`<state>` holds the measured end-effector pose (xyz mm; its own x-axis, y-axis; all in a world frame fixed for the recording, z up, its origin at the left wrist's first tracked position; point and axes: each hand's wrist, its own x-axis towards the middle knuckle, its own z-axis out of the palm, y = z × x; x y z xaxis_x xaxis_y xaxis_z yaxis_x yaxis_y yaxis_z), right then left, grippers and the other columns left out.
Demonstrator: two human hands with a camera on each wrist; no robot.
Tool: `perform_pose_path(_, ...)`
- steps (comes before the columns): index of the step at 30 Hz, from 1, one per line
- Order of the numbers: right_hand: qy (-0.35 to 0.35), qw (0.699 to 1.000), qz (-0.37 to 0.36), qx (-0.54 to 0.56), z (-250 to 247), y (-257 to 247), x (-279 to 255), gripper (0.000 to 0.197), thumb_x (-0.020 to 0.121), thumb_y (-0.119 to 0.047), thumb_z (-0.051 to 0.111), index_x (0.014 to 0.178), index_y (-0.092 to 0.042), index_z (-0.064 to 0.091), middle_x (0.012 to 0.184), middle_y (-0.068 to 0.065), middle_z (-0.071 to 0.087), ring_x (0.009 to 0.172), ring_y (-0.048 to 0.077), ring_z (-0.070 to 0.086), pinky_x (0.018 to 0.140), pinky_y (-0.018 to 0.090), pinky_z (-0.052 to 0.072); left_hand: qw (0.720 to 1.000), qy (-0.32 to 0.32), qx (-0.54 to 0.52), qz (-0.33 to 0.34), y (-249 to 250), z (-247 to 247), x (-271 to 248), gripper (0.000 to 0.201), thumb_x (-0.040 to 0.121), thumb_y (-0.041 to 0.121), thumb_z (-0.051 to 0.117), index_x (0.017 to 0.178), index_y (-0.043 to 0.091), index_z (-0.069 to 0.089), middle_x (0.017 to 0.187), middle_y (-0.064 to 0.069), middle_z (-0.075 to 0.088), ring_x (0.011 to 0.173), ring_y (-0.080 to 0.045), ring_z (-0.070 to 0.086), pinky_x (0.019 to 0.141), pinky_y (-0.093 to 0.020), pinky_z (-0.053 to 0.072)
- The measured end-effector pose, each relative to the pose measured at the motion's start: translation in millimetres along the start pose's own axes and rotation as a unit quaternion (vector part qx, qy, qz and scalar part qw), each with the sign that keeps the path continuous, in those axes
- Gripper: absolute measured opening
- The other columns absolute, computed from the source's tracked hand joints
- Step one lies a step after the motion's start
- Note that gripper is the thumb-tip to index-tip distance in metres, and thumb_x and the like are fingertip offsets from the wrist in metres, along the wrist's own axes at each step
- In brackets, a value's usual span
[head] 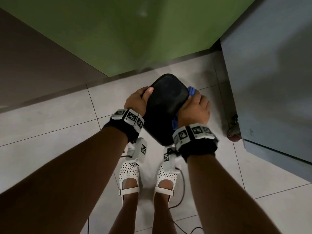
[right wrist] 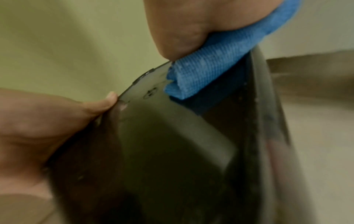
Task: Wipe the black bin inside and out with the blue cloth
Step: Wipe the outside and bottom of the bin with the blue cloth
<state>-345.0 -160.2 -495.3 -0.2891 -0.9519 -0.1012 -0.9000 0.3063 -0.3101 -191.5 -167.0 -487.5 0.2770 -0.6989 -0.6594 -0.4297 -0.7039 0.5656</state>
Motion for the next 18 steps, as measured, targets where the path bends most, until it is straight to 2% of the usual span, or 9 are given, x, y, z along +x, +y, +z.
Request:
perform_pose_path(4, -0.116, 0.979, -0.162, -0.031, -15.5, 3.8, 40.6, 0.047, 0.090, -0.032, 0.027, 0.126, -0.014, 0.052, 0.122, 0.014, 0.058, 0.112, 0.034, 0.051, 0.095, 0.041, 0.040, 0.992, 0.036, -0.106, -0.061, -13.6, 23.6, -30.8, 0.043, 0.098, 0.039, 0.031, 0.134, 0.017, 0.043, 0.134, -0.011, 0.054, 0.121, -0.030, 0.050, 0.100, -0.030, 0.035)
perform_pose_path(6, -0.174, 0.956, -0.230, -0.054, -15.1, -6.5, 56.5, 0.041, 0.091, -0.028, 0.032, 0.129, -0.021, 0.048, 0.129, 0.007, 0.053, 0.122, 0.028, 0.045, 0.107, 0.042, 0.030, 0.973, 0.036, -0.198, -0.117, -17.8, 36.8, -49.8, 0.043, 0.098, 0.039, 0.027, 0.136, 0.020, 0.035, 0.136, -0.012, 0.049, 0.115, -0.030, 0.050, 0.102, -0.041, 0.039)
perform_pose_path(8, -0.231, 0.926, -0.290, -0.065, -12.0, -17.7, 60.2, 0.040, 0.091, -0.022, 0.041, 0.130, -0.027, 0.046, 0.132, 0.000, 0.050, 0.126, 0.023, 0.040, 0.112, 0.041, 0.022, 0.948, 0.039, -0.261, -0.178, -22.3, 44.5, -66.5, 0.045, 0.099, 0.037, 0.024, 0.139, 0.016, 0.028, 0.139, -0.013, 0.044, 0.119, -0.030, 0.047, 0.100, -0.036, 0.037)
perform_pose_path(9, -0.240, 0.913, -0.323, -0.068, -11.6, -23.0, 58.2, 0.040, 0.090, -0.022, 0.042, 0.130, -0.028, 0.046, 0.133, -0.001, 0.050, 0.127, 0.021, 0.039, 0.113, 0.040, 0.021, 0.945, 0.052, -0.260, -0.193, -24.8, 44.7, -71.5, 0.048, 0.099, 0.036, 0.024, 0.140, 0.012, 0.025, 0.141, -0.015, 0.041, 0.125, -0.031, 0.043, 0.099, -0.031, 0.033)
perform_pose_path(10, -0.240, 0.901, -0.354, -0.071, -10.7, -28.5, 54.1, 0.040, 0.091, -0.022, 0.041, 0.130, -0.028, 0.046, 0.134, -0.002, 0.049, 0.128, 0.021, 0.039, 0.113, 0.039, 0.021, 0.952, 0.067, -0.224, -0.200, -26.6, 40.5, -74.2, 0.053, 0.098, 0.038, 0.026, 0.142, 0.009, 0.021, 0.145, -0.016, 0.037, 0.132, -0.032, 0.038, 0.103, -0.032, 0.030)
perform_pose_path(12, -0.231, 0.881, -0.404, -0.088, -7.3, -34.8, 45.2, 0.040, 0.092, -0.023, 0.039, 0.132, -0.026, 0.044, 0.137, -0.002, 0.048, 0.130, 0.020, 0.038, 0.114, 0.038, 0.019, 0.980, 0.087, -0.070, -0.165, -27.2, 22.0, -65.6, 0.065, 0.095, 0.047, 0.029, 0.147, 0.014, 0.006, 0.156, -0.011, 0.020, 0.144, -0.033, 0.017, 0.114, -0.053, 0.012)
perform_pose_path(14, -0.218, 0.872, -0.427, -0.101, -1.9, -35.5, 37.8, 0.040, 0.093, -0.025, 0.040, 0.133, -0.024, 0.044, 0.138, -0.002, 0.048, 0.131, 0.020, 0.037, 0.114, 0.037, 0.017, 0.993, 0.080, 0.056, -0.067, -20.4, 4.2, -40.4, 0.063, 0.095, 0.049, 0.026, 0.148, 0.025, 0.000, 0.160, -0.002, 0.004, 0.147, -0.032, 0.000, 0.110, -0.066, -0.001)
perform_pose_path(16, -0.198, 0.878, -0.427, -0.088, 0.9, -36.8, 35.4, 0.039, 0.092, -0.026, 0.042, 0.130, -0.022, 0.047, 0.133, 0.000, 0.052, 0.128, 0.022, 0.042, 0.113, 0.039, 0.021, 0.992, 0.029, 0.125, 0.007, -8.8, -6.2, -15.1, 0.052, 0.097, 0.046, 0.021, 0.147, 0.031, 0.014, 0.159, 0.001, 0.009, 0.147, -0.032, 0.002, 0.110, -0.065, 0.002)
perform_pose_path(18, -0.177, 0.893, -0.407, -0.075, 3.1, -38.2, 31.6, 0.036, 0.089, -0.025, 0.046, 0.123, -0.018, 0.054, 0.121, 0.004, 0.060, 0.118, 0.026, 0.051, 0.110, 0.042, 0.029, 0.988, -0.027, 0.147, 0.041, -3.5, -8.1, -0.8, 0.047, 0.099, 0.040, 0.019, 0.140, 0.022, 0.036, 0.149, -0.007, 0.038, 0.139, -0.033, 0.029, 0.113, -0.051, 0.021)
